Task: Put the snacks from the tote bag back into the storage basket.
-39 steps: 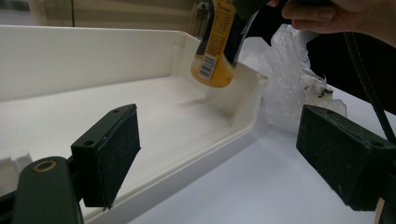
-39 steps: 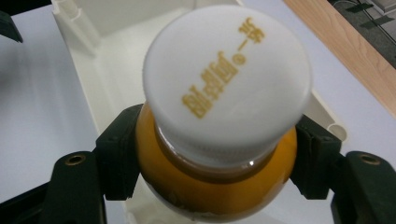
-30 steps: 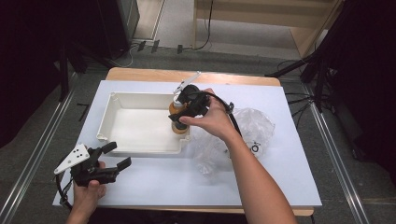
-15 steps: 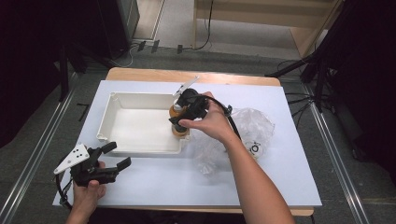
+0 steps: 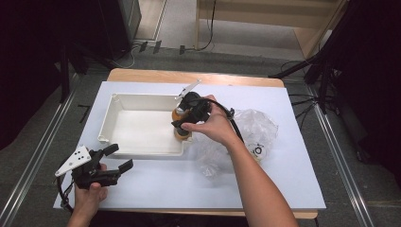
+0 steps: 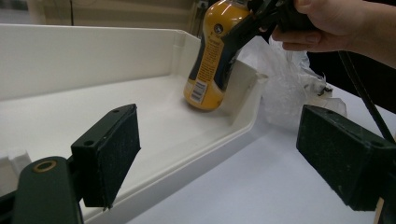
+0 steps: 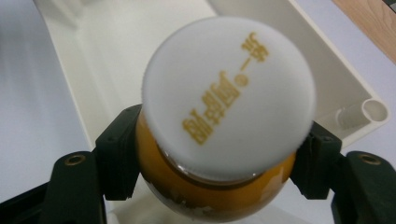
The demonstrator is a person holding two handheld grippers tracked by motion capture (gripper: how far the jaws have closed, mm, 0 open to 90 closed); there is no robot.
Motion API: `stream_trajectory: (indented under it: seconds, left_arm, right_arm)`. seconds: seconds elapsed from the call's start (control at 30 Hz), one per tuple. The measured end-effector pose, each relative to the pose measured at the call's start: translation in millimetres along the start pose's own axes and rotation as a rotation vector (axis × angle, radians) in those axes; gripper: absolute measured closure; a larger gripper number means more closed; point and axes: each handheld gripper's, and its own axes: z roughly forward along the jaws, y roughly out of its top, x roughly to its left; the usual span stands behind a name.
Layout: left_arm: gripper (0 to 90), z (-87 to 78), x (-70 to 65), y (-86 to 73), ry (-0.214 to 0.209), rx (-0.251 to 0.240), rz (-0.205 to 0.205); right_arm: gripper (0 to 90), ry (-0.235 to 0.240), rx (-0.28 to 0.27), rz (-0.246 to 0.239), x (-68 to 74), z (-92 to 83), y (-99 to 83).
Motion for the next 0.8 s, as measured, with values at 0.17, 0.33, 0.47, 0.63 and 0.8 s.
stream_trajectory:
  seconds: [0.17,0.33,0.47,0.63,0.8]
  left_arm:
    - [13.7,-0.2,-0.1,0.2,0.000,-0.003,-0.002]
    - [13.7,-0.1,0.0,-0.3,0.000,-0.003,-0.002]
    - [13.7,1.2,-0.7,-0.6,-0.004,0.003,-0.001]
    - [13.7,0.5,-0.1,-0.4,0.001,-0.001,0.000]
    - [13.7,0.1,-0.9,-0.1,-0.003,-0.005,0.000]
  right_arm:
    - [30.3,-0.002,0.016,-0.005,0.3,4.2,-2.0]
    - [30.3,-0.002,0.023,-0.012,-0.2,6.0,-3.3]
    - [30.2,-0.004,0.026,-0.009,-0.1,6.2,-3.1]
    - [29.8,0.007,0.022,-0.007,-0.3,7.0,-3.6]
    - [26.1,0.018,-0.039,0.027,-2.3,-0.6,-2.5]
